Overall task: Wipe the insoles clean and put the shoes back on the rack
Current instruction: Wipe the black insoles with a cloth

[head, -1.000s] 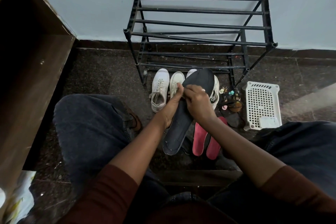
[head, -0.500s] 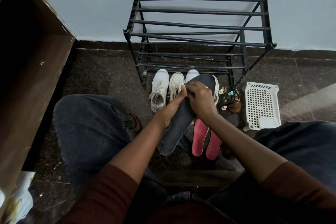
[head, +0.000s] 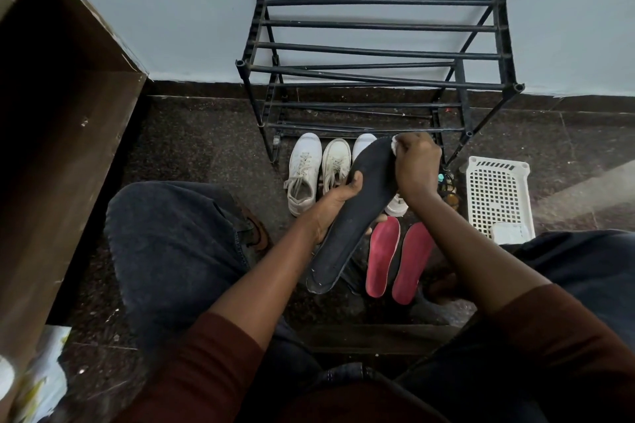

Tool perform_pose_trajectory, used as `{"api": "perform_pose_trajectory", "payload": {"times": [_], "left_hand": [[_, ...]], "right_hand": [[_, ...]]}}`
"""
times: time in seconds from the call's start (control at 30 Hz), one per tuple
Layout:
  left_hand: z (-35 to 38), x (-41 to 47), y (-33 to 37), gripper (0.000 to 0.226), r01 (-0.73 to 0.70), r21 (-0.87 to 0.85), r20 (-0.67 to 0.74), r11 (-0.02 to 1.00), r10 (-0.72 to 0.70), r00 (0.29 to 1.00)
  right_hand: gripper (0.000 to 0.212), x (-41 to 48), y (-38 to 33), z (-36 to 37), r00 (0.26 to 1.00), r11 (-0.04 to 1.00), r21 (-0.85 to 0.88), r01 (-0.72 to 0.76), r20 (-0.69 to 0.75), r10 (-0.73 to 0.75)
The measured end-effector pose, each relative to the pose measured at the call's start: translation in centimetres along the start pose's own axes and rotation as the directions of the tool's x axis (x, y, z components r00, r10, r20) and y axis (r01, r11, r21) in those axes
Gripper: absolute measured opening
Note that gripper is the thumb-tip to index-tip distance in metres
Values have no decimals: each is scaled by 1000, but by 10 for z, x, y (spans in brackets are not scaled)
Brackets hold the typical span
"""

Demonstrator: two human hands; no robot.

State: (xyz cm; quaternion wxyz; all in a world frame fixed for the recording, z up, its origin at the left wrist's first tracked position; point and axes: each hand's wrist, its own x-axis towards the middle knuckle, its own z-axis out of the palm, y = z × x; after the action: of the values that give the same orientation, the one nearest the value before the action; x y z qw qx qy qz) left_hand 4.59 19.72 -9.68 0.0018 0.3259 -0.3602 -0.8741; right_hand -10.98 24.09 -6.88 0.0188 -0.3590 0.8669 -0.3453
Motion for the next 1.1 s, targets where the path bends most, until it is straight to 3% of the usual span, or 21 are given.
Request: {"api": "perform_pose_trajectory", "payload": {"times": [0.17,0.37,0.47,0.63,0.7,0.83,1.0,1.1], "left_hand": [[5,2,-1,57,-58,-91,-41,994,55,998],[5,6,-2,68,-115,-136,-107,984,101,989],[5,5,-4,64,-126,-157,-105,980,110,988],[10,3,0,70,-145,-152,-113,978,128,985],[12,1,0,72,-139,-156,-107,978,123,987],[12,2,0,69,-125,-174,-117,977,105,988],[8,3,2,74,-113,-142,-176,983,87,981],[9,2,3,73,-116,-143,-159,983,93,983]], "right_hand": [[17,-18,-12,0,991,990,69,126,46,-129],[15,-62,-25,3,899,914,158,374,180,-400],[14,-54,-20,2,916,925,117,361,142,-375],[18,-16,-4,-2,993,993,43,110,40,-112],[18,-11,-1,-5,996,996,34,80,27,-81],[16,-36,-11,-5,977,981,73,178,108,-185],[8,-84,-20,-4,886,904,139,404,189,-424],[8,-79,-20,-4,884,901,133,414,176,-432]]}}
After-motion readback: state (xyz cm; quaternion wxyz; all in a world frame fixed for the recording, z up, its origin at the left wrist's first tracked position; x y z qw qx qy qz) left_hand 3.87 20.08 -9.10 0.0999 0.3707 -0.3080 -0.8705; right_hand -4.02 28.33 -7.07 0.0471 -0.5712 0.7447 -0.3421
